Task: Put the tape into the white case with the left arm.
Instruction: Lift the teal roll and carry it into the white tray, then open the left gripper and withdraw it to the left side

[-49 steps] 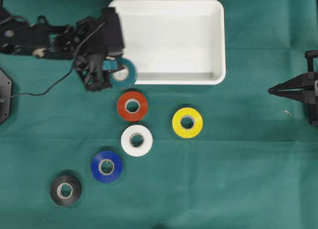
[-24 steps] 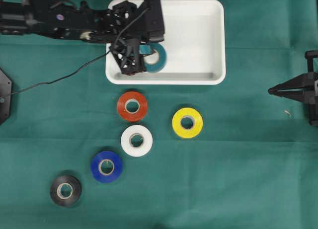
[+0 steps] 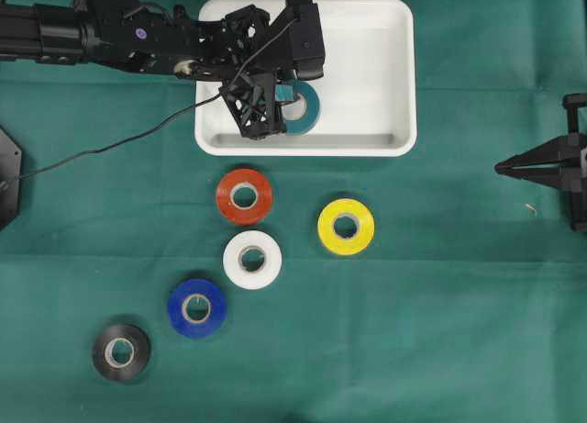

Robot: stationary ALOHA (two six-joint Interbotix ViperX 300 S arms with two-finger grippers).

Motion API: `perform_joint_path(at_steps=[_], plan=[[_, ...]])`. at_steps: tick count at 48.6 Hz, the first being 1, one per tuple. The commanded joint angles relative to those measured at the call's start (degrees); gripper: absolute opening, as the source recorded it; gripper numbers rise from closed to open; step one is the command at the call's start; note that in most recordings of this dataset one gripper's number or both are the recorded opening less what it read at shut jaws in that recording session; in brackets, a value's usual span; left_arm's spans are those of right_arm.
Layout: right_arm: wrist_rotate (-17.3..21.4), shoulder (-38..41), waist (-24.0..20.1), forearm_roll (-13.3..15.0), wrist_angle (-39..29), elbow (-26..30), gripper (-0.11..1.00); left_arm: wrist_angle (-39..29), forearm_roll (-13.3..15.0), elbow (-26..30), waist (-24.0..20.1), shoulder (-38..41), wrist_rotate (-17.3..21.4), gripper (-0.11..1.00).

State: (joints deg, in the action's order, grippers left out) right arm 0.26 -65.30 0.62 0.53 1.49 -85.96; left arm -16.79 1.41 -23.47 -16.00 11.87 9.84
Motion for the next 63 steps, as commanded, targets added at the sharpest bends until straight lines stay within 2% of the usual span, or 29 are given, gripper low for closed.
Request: perform_joint_path(at_steps=[1,6,8,16,19,20,30,46,63], plan=[[0.1,0.4,0.0,0.1,0.6,0.6,-0.09,0.3,-0.1,1.6,0.0,-1.1,-0.1,0.24],[0.0,0.4,0.0,0.1,0.5,0.6,-0.09,0.3,-0.1,1.6,0.2,-1.1,0.0,0.24],[0.0,0.4,0.0,0.1,0.5,0.6,-0.09,0.3,-0.1,1.5,0.4,-1.1,0.0,0.28],[0.0,0.4,0.0,0.0,0.5,0.5,-0.09,0.3,-0.1,1.2,1.0,-1.4,0.0,0.77],[0.0,0.4,0.0,0.0,0.6,0.6,-0.09,0.3,-0.1,1.1,1.1,-1.8,0.0,0.91],[0.0,0.4,0.0,0.1,0.6,0.6,-0.09,0.3,-0.1,1.1,1.1,-1.9,0.0,0.93],[0.0,0.4,0.0,0.1,0.6,0.5,-0.09,0.2,-0.1,-1.0,1.6,-5.1,-0.1,0.91],[0.1,0.1,0.0,0.1,0.5,0.5,-0.09,0.9,0.1,-10.7,2.6,-17.4,-0.4,0.91],[0.0,-0.4,0.0,0.0,0.6,0.4,-0.09,3.2,0.2,-20.2,7.0,-28.2,-2.2,0.91]])
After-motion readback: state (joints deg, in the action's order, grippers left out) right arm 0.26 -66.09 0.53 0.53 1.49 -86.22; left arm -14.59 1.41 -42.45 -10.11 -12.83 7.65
